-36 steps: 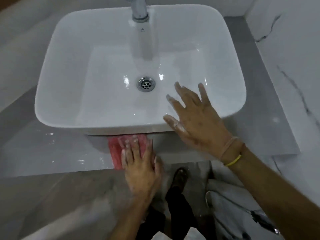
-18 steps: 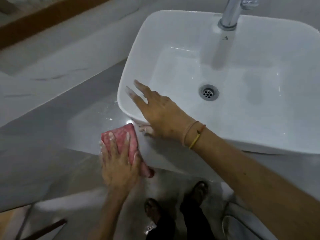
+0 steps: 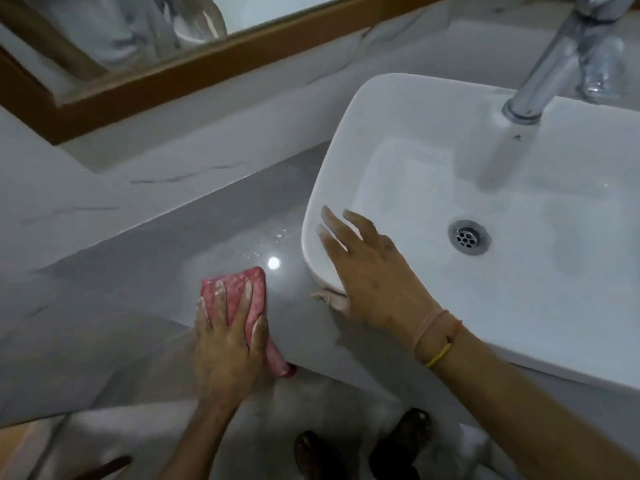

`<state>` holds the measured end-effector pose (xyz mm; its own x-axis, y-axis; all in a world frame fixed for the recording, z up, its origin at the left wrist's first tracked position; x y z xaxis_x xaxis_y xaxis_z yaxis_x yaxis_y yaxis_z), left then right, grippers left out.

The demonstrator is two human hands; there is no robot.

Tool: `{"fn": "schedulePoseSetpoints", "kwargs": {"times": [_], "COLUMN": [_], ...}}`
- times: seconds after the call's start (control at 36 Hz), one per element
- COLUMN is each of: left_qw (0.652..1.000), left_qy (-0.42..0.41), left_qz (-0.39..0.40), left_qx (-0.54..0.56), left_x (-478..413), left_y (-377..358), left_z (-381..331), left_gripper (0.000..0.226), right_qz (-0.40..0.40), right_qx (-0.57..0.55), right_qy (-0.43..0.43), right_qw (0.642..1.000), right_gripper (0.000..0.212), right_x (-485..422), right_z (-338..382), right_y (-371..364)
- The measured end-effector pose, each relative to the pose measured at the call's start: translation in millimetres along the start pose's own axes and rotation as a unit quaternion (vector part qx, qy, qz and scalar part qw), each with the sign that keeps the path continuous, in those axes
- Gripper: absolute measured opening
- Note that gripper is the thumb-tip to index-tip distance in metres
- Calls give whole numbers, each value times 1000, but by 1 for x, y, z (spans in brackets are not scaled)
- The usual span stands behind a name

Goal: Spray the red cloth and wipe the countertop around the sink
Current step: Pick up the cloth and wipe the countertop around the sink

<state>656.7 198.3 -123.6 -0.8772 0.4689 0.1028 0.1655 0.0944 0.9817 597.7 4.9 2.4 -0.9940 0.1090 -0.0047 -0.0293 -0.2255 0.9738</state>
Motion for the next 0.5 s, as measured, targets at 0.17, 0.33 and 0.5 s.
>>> {"fn": "schedulePoseSetpoints", "kwargs": {"times": [0.17,0.33,0.5], "left_qw": [998,993,998], "left_qy": [59,108,-41], "left_qz": [-21,-41,-45], "left_qx": [-3,-5,4], "left_x": [-50,-111,-103], "left_y": [16,28,26], "left_z": [53,60,-31], "left_gripper": [67,65,55], "right_qz": [-37,-55,-39], "right_qx": [-8,22,33], "right_qy": [-15,-14,-23], "right_qw": [999,998,998], "right_gripper": [51,44,45], "right_x": [2,0,1], "right_z": [-3,-1,-2], "right_y": [2,4,4]}}
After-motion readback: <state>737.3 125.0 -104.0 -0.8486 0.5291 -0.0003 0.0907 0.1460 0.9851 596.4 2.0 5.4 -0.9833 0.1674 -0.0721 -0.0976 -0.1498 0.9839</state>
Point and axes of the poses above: each hand's wrist, its own x-axis away from the middle knuckle, its own y-axis out of the back of the hand, z = x × y, the point moved 7 cm from there along -x, towards the middle knuckle, and after that the axes turned 5 degrees about -z, right-handed, at the moved point
